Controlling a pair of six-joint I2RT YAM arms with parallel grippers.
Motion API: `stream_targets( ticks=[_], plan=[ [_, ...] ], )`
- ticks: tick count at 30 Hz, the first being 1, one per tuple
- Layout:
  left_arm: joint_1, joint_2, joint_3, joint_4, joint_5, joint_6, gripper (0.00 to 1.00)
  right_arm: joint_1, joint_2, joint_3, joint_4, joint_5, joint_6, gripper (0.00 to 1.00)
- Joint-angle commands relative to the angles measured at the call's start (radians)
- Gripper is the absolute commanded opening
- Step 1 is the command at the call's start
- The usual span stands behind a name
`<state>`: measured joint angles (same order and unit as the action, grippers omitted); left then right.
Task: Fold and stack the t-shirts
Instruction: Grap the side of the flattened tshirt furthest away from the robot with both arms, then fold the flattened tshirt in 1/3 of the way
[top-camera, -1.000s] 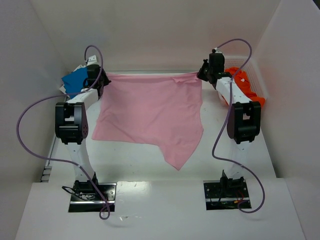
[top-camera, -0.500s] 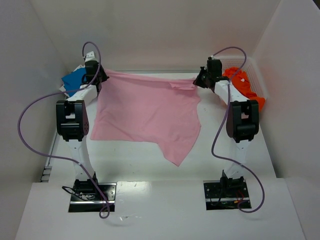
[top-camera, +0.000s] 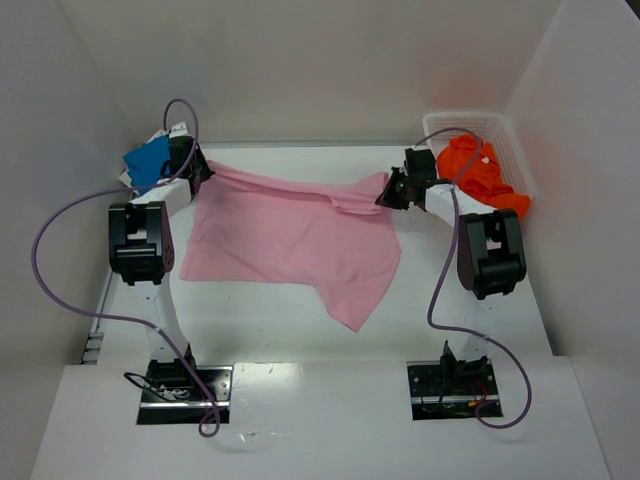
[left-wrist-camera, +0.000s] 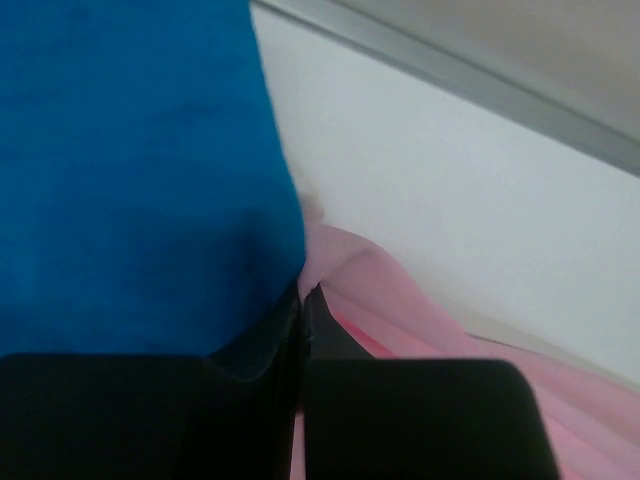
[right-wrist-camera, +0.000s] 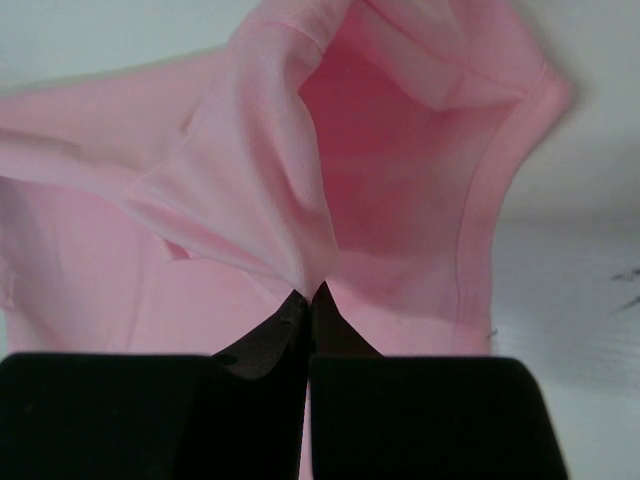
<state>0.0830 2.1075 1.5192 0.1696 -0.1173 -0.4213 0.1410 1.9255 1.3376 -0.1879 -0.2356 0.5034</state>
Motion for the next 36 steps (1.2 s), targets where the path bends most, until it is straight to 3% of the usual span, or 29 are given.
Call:
stream_targets(
  ticks=[1,23,25,27,28,29,30,32,36],
  plan=[
    [0.026,-0.102,-0.054,0.012,-0.004,-0.002,0.03,0.003,-0.103,-0.051,0.050,0.016,0.018,0.01],
    [0.026,-0.185,-0.231,-0.082,-0.004,0.007,0.03,0.012,-0.116,-0.218,0.039,-0.002,0.055,0.01],
    [0.026,-0.176,-0.222,-0.091,-0.004,-0.003,0.07,0.012,-0.115,-0.218,0.030,-0.002,0.055,0.02],
    [0.026,-0.176,-0.221,-0.101,-0.004,-0.004,0.18,0.012,-0.105,-0.218,0.030,-0.011,0.055,0.09],
    [0.026,-0.176,-0.221,-0.101,-0.004,-0.013,0.38,0.012,-0.105,-0.218,0.030,-0.011,0.055,0.14],
    [0.026,-0.176,-0.221,-0.101,-0.004,-0.013,0.46,0.012,-0.105,-0.218,0.030,-0.011,0.055,0.20],
    [0.035,-0.176,-0.209,-0.101,0.019,-0.013,0.53,0.012,-0.105,-0.218,0.030,-0.011,0.046,0.37],
    [0.035,-0.176,-0.193,-0.111,0.053,-0.013,0.66,0.012,-0.105,-0.189,0.001,-0.011,0.046,0.59],
    [0.055,-0.176,-0.134,-0.122,0.148,-0.013,0.76,0.012,-0.105,-0.132,-0.028,0.007,0.014,0.73]
  ],
)
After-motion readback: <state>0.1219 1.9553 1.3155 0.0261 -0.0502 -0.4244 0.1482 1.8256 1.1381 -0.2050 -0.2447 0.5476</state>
